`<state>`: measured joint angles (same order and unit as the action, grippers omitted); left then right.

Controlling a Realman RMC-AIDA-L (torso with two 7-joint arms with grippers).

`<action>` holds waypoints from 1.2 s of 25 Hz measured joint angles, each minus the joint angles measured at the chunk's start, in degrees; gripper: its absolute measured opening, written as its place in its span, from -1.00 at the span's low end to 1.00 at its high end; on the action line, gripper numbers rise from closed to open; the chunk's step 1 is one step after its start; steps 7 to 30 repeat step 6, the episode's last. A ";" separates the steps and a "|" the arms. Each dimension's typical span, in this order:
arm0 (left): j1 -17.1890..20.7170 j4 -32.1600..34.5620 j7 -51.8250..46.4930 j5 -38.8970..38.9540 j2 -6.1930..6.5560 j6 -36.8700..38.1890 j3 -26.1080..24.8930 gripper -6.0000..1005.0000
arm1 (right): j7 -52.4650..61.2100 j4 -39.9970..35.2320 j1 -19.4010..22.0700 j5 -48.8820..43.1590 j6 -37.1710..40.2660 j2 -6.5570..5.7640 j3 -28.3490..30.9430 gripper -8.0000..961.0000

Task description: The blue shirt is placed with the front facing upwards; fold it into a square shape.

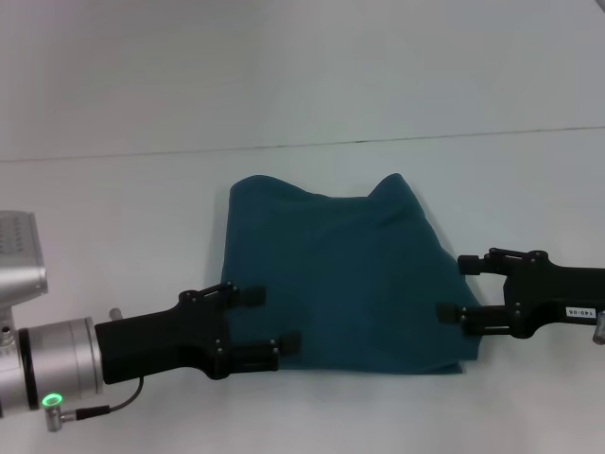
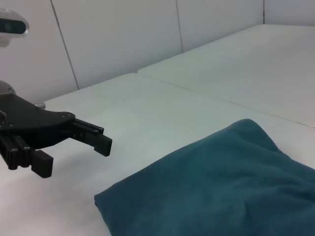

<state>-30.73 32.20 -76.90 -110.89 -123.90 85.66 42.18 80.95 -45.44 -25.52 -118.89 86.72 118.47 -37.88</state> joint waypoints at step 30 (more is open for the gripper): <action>0.27 0.05 0.00 0.14 -0.03 0.00 0.00 0.87 | 0.00 0.00 0.18 -0.03 0.03 -0.03 0.11 0.87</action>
